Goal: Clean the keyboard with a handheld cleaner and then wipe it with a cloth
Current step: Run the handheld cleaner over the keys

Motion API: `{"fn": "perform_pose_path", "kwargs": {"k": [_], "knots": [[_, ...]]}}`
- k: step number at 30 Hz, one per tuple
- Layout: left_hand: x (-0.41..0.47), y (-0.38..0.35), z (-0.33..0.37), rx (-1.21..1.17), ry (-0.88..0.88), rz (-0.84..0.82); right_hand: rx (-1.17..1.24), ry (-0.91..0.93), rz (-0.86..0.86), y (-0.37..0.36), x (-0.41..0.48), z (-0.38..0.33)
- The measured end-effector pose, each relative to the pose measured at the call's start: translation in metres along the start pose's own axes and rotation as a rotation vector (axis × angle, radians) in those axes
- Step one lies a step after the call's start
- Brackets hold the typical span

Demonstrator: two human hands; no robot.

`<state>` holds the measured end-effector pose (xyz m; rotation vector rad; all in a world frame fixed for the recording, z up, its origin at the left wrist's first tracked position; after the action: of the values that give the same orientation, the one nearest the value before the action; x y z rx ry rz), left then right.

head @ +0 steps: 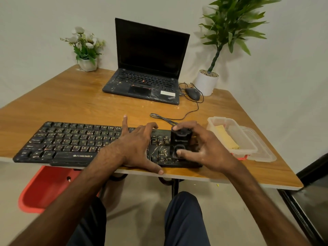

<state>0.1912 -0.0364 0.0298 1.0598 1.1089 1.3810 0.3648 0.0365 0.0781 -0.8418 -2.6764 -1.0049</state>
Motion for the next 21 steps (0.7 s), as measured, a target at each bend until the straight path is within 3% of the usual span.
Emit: {"fn": "perform_pose_path", "kwargs": {"k": [3, 10, 18, 21], "knots": [[0.0, 0.0, 0.001, -0.015, -0.009, 0.003, 0.028, -0.007, -0.055, 0.001, -0.003, -0.001], [0.002, 0.0, -0.002, -0.018, -0.02, 0.025, -0.151, -0.01, 0.184, 0.008, 0.044, 0.018], [0.001, -0.002, -0.001, -0.04, -0.025, 0.05, 0.186, -0.062, 0.065, 0.011, -0.024, 0.008], [0.002, -0.001, -0.001, -0.049, -0.049, 0.06, 0.192, -0.061, 0.082, 0.007, -0.017, 0.009]]}}
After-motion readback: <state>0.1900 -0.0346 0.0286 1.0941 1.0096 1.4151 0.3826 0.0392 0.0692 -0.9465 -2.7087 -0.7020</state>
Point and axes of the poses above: each hand's wrist, its own x-axis towards the middle knuckle, its own y-axis out of the back of the hand, z = x × y, the point moved 6 cm from there along x, towards the middle knuckle, and after that the axes turned 5 degrees about z, right-handed, at the moved point
